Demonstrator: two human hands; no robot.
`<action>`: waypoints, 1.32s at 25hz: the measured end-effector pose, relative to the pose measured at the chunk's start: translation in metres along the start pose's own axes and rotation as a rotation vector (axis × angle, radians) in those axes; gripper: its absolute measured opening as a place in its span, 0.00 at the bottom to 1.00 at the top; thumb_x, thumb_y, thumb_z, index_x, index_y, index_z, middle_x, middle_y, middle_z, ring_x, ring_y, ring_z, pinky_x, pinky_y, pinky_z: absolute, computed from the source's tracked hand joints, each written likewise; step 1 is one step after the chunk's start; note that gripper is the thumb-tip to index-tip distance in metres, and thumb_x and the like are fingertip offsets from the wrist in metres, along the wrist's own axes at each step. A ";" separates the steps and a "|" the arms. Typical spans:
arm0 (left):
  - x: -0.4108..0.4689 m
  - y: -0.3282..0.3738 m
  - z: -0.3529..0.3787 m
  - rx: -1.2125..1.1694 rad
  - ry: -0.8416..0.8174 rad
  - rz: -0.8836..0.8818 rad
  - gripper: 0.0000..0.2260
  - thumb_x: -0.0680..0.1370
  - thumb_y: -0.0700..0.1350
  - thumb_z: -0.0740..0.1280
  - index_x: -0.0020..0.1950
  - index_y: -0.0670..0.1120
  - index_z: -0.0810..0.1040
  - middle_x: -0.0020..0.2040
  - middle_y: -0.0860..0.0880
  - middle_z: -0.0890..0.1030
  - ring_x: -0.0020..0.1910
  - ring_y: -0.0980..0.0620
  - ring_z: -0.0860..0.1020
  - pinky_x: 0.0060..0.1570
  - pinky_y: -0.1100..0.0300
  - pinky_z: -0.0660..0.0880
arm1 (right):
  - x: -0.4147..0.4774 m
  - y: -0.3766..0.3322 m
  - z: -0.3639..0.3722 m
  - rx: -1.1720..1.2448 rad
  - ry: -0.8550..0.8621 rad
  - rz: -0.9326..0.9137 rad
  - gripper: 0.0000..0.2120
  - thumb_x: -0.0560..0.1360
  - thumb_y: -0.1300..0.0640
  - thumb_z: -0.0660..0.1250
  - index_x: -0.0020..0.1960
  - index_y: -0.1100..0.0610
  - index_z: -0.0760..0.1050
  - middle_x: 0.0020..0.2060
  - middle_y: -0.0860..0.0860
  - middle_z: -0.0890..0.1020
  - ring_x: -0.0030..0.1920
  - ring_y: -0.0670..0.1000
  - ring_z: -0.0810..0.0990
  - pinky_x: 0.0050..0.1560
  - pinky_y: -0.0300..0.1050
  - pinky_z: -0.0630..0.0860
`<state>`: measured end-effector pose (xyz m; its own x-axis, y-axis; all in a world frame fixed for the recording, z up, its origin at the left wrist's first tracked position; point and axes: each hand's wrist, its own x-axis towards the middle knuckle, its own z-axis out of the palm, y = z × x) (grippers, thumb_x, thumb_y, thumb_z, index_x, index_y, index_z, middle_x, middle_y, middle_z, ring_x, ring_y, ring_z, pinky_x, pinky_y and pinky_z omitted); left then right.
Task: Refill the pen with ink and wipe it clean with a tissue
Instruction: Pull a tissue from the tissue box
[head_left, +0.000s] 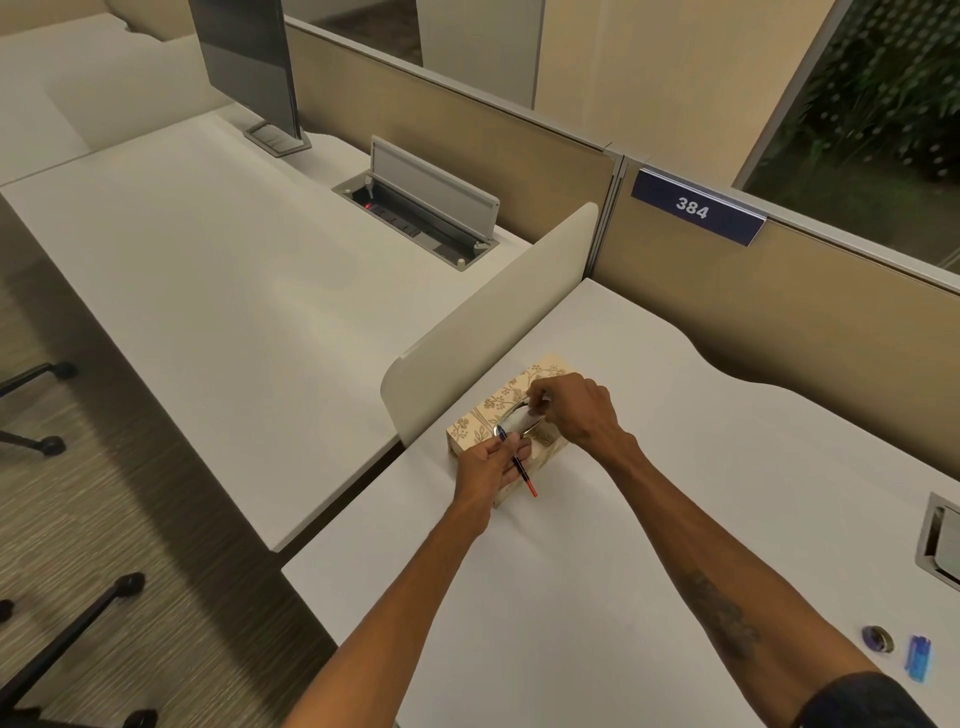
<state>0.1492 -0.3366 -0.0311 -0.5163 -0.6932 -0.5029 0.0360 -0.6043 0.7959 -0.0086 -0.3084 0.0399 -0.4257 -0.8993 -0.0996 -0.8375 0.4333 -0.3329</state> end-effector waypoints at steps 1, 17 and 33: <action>0.000 0.001 0.000 -0.006 -0.004 0.001 0.16 0.79 0.44 0.69 0.64 0.38 0.78 0.53 0.42 0.86 0.51 0.49 0.85 0.50 0.59 0.82 | 0.000 0.000 -0.001 0.034 0.009 0.016 0.10 0.72 0.64 0.68 0.45 0.51 0.82 0.48 0.46 0.86 0.50 0.51 0.82 0.40 0.42 0.66; 0.000 0.000 0.000 -0.012 -0.007 -0.001 0.15 0.79 0.43 0.69 0.63 0.38 0.79 0.53 0.43 0.86 0.50 0.51 0.85 0.47 0.62 0.82 | 0.007 0.000 -0.019 -0.016 -0.023 0.032 0.12 0.77 0.55 0.69 0.60 0.49 0.80 0.58 0.51 0.83 0.55 0.56 0.81 0.50 0.49 0.76; -0.001 -0.001 0.002 -0.008 0.013 0.007 0.14 0.79 0.42 0.70 0.62 0.37 0.79 0.54 0.42 0.85 0.50 0.51 0.85 0.44 0.63 0.81 | -0.006 0.007 -0.024 0.167 0.143 0.076 0.10 0.78 0.54 0.67 0.56 0.47 0.82 0.52 0.49 0.85 0.52 0.56 0.82 0.47 0.48 0.77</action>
<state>0.1484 -0.3346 -0.0307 -0.5044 -0.7024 -0.5021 0.0461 -0.6026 0.7967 -0.0201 -0.2989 0.0610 -0.5398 -0.8418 -0.0003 -0.7377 0.4732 -0.4814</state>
